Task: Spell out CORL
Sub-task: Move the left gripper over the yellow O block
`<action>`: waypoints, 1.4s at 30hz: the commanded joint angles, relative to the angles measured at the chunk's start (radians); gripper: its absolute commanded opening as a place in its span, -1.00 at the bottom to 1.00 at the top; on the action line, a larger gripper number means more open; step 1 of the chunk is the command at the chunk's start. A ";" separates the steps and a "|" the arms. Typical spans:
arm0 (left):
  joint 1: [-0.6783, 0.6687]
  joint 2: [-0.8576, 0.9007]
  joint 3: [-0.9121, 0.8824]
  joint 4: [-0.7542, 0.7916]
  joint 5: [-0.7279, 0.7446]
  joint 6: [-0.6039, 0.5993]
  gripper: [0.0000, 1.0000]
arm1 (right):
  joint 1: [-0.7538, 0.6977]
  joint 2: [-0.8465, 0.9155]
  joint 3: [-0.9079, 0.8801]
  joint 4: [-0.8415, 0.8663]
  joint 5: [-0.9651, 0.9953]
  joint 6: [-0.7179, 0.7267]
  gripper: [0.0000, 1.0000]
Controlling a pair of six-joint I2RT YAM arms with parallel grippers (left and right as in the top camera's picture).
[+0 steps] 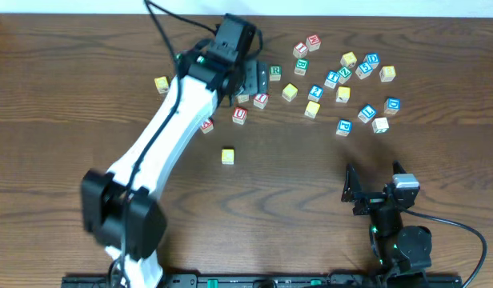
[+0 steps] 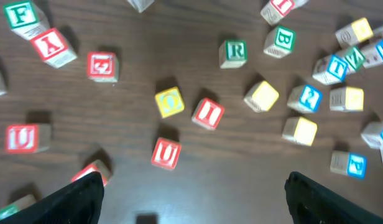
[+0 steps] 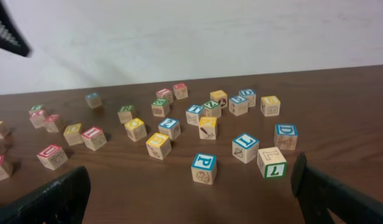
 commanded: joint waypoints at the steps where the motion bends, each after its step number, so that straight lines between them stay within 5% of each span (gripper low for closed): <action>1: 0.003 0.121 0.115 -0.019 -0.005 -0.100 0.83 | -0.013 -0.004 -0.001 -0.004 -0.002 0.011 0.99; 14: 0.005 0.325 0.147 0.056 -0.057 -0.196 0.83 | -0.013 -0.004 -0.001 -0.004 -0.002 0.011 0.99; 42: 0.026 0.401 0.146 0.055 -0.144 -0.243 0.78 | -0.013 -0.004 -0.001 -0.004 -0.002 0.011 0.99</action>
